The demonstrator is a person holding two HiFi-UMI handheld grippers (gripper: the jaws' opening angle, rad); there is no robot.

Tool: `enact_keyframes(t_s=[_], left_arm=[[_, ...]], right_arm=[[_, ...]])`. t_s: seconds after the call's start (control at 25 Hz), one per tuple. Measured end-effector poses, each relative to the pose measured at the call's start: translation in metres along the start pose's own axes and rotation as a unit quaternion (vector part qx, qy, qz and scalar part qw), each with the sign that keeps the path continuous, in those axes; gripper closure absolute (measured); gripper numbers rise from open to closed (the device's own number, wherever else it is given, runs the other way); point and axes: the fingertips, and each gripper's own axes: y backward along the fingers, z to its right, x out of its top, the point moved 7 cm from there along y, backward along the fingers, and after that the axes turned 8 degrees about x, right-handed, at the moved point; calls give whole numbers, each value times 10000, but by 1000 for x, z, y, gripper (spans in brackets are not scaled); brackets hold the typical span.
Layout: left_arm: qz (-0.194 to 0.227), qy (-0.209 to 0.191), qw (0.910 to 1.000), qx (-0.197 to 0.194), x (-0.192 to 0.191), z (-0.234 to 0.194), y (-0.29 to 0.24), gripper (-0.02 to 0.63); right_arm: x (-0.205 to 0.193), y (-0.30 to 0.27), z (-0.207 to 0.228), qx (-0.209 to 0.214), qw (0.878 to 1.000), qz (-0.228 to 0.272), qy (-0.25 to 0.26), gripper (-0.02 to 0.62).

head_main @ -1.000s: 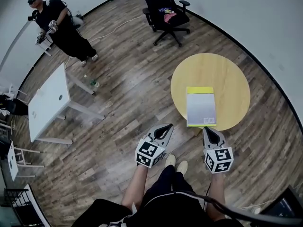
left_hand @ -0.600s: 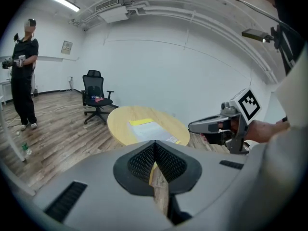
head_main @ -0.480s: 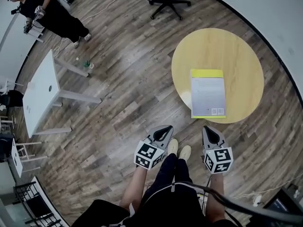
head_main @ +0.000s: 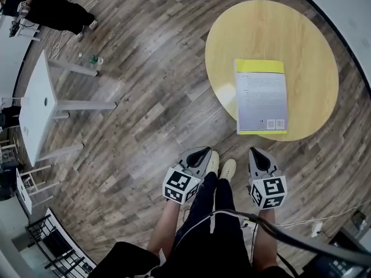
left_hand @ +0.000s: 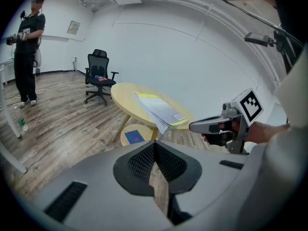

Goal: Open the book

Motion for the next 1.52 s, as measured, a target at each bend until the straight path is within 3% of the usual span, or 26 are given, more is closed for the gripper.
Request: enact_keyframes(t_s=[1.0, 1.2, 1.52], left_arm=[[71, 323, 9993, 191, -1, -30, 5, 607], [78, 366, 9991, 215, 1, -37, 9, 607], [96, 424, 9988, 238, 3, -46, 10, 607]], right_arm=[[20, -28, -11, -81, 9998, 170, 85, 591], [26, -37, -15, -19, 9999, 23, 123, 517], [32, -48, -7, -528, 9984, -118, 171, 281]])
